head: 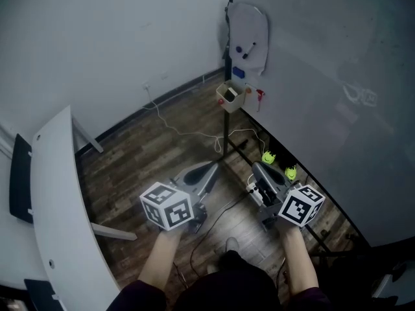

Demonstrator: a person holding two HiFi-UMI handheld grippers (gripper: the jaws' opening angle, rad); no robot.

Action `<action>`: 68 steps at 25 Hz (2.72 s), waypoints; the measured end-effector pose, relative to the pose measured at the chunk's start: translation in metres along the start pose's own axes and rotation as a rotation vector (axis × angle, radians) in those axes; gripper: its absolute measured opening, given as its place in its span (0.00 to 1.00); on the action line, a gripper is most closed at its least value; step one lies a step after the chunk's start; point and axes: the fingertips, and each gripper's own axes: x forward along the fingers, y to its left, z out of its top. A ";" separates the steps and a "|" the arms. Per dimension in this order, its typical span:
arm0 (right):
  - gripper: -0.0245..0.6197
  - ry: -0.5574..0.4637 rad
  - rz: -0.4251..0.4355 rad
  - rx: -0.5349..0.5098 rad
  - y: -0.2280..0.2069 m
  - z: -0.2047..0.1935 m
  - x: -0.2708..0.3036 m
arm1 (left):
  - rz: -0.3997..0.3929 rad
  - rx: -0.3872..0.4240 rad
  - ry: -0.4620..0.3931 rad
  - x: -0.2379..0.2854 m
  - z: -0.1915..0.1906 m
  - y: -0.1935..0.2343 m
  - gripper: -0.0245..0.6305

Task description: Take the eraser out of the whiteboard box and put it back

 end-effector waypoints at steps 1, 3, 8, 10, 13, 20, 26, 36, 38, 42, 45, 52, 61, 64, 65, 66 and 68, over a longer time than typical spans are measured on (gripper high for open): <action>0.04 -0.001 0.002 0.002 -0.006 0.003 0.004 | 0.003 0.000 0.002 0.006 0.001 0.003 0.05; 0.04 0.001 0.004 0.008 -0.018 0.010 0.010 | 0.009 0.001 0.007 0.018 0.004 0.010 0.05; 0.04 0.011 0.015 0.027 -0.047 0.023 0.026 | 0.030 0.001 0.014 0.047 0.010 0.024 0.05; 0.04 0.015 0.024 0.034 -0.055 0.028 0.031 | 0.039 0.000 0.015 0.058 0.013 0.029 0.05; 0.04 0.025 0.032 0.040 -0.068 0.033 0.036 | 0.051 -0.002 0.014 0.072 0.016 0.034 0.05; 0.04 0.029 0.036 0.075 -0.094 0.042 0.042 | 0.066 -0.009 0.033 0.099 0.012 0.042 0.05; 0.04 0.051 0.025 0.099 -0.110 0.035 0.055 | 0.072 -0.021 0.039 0.111 0.014 0.061 0.05; 0.04 0.039 0.000 0.109 -0.136 0.043 0.089 | 0.040 -0.033 0.058 0.142 0.025 0.098 0.05; 0.04 0.033 -0.005 0.107 -0.142 0.047 0.098 | 0.031 -0.035 0.063 0.150 0.028 0.106 0.05; 0.04 0.032 -0.022 0.106 -0.154 0.051 0.116 | 0.017 -0.042 0.072 0.163 0.034 0.126 0.05; 0.04 0.029 -0.033 0.106 -0.162 0.054 0.129 | 0.007 -0.046 0.076 0.171 0.039 0.140 0.05; 0.04 0.020 -0.056 0.108 -0.179 0.058 0.156 | -0.014 -0.052 0.083 0.188 0.048 0.169 0.05; 0.04 0.002 -0.097 0.103 -0.190 0.069 0.182 | -0.054 -0.066 0.105 0.206 0.058 0.196 0.05; 0.04 -0.008 -0.109 0.097 -0.189 0.075 0.189 | -0.071 -0.070 0.107 0.210 0.064 0.201 0.05; 0.04 -0.010 -0.114 0.094 -0.189 0.076 0.192 | -0.076 -0.071 0.109 0.211 0.066 0.203 0.05; 0.04 -0.012 -0.118 0.092 -0.189 0.077 0.194 | -0.080 -0.072 0.110 0.212 0.067 0.205 0.05; 0.04 -0.021 -0.123 0.091 -0.192 0.080 0.197 | -0.088 -0.071 0.113 0.214 0.068 0.208 0.05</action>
